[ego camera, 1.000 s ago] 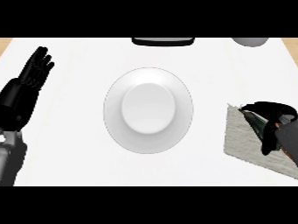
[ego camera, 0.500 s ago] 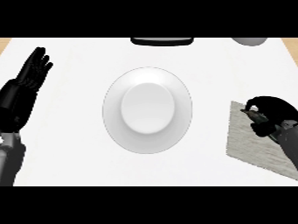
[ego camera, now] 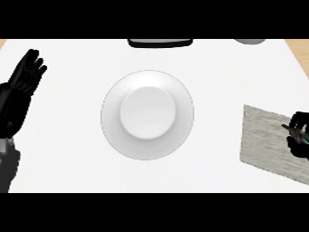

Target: Pick the eggplant from the placemat and place it in the plate

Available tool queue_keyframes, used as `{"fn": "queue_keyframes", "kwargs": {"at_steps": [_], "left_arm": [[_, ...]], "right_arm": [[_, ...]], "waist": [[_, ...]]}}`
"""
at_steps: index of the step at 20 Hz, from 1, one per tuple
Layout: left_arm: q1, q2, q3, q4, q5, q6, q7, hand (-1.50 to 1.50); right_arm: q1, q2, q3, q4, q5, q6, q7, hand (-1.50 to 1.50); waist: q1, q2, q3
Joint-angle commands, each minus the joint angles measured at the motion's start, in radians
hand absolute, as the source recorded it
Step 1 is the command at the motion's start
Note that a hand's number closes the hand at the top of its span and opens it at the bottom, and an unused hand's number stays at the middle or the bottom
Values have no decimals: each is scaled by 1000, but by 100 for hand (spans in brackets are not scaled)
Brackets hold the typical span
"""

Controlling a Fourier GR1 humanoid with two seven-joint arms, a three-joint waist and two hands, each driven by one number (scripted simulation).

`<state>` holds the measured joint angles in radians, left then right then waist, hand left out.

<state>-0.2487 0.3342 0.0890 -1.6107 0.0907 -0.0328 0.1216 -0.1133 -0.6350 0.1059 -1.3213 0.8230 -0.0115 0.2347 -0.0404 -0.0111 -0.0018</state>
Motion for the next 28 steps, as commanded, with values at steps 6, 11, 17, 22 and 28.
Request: {"fn": "queue_keyframes", "kwargs": {"at_steps": [6,11,17,22,28], "left_arm": [[29,-10,-9,-49,-1,-12,8,0],[-7,2,20,33,9,-31,-21,0],[32,-8,3,-39,0,-50,-18,0],[-70,-43,-9,63,-24,-37,-16,0],[-3,-72,-25,-3,-37,-32,-31,0]], "right_arm": [[168,14,-76,-483,-179,-4,-70,150],[125,106,-37,-733,-288,61,31,150],[13,224,128,-843,-190,118,241,150],[-203,345,220,-762,-134,183,385,150],[-426,538,242,-490,-94,137,426,150]], "waist": [[14,1,1],[19,6,0],[47,10,1],[45,12,1],[54,13,1]]}}
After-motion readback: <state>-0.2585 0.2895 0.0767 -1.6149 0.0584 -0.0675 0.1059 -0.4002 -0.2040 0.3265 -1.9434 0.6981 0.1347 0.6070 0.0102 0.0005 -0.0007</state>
